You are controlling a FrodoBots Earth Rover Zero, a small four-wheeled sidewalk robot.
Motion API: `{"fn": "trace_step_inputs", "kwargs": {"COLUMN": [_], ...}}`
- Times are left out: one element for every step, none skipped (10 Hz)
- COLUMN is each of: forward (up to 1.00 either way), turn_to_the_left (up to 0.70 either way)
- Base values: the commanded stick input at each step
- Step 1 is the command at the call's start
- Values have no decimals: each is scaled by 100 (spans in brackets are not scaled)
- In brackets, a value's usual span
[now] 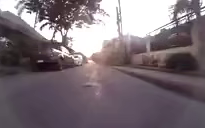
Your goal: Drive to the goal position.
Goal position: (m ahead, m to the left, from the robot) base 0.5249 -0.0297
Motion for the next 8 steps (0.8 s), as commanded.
{"fn": "trace_step_inputs", "kwargs": {"forward": [100,100,100,100,100,100,100,100], "turn_to_the_left": [0,0,0,0,0,0,0,0]}}
